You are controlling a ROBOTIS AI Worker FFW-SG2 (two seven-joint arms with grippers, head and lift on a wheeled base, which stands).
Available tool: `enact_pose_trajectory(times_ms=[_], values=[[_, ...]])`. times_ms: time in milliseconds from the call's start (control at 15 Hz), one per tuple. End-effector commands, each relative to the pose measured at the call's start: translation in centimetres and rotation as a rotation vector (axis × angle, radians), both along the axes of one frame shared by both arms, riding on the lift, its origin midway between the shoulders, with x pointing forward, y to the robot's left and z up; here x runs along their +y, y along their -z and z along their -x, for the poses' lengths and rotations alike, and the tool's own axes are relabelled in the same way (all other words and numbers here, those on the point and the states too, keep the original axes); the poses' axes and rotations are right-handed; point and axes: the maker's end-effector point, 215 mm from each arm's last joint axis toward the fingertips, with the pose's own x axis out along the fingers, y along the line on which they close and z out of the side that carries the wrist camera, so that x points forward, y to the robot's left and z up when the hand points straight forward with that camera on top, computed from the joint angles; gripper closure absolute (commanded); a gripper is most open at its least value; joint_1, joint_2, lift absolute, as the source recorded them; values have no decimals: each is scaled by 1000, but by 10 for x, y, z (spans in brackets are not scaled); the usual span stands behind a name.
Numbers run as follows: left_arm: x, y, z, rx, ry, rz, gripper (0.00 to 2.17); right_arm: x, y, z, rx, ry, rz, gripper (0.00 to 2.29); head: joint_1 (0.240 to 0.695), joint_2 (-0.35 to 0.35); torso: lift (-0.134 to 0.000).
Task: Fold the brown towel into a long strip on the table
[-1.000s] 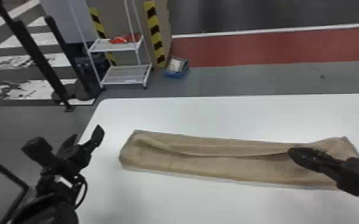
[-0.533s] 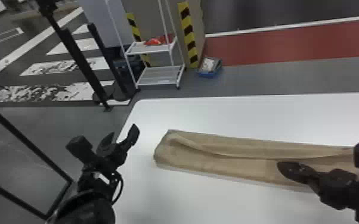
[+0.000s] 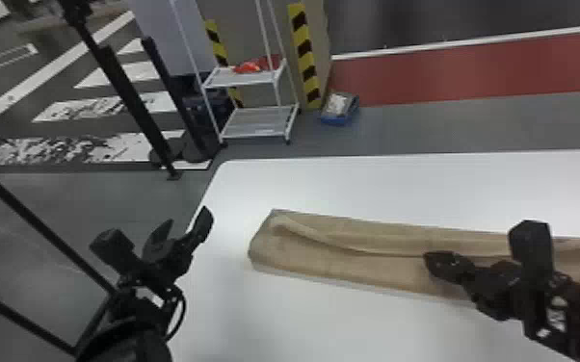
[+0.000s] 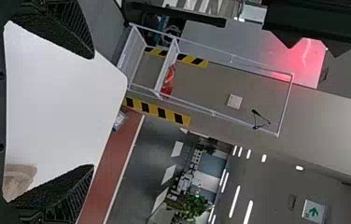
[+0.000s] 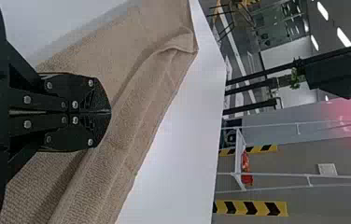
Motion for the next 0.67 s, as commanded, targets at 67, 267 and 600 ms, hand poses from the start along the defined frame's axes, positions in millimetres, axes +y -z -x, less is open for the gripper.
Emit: enact_pose_trajectory(times_ms=[67, 267, 600], values=[[3, 1, 7, 1, -2, 3, 39, 4, 6, -14, 14, 4, 45, 1892, 695, 350, -57], [4, -1, 8, 0, -2, 1, 39, 1, 8, -22, 32, 24, 70, 1892, 695, 350, -57], [-2, -3, 5, -6, 8, -1, 39, -11, 0, -58, -53, 82, 112, 1892, 695, 350, -57]])
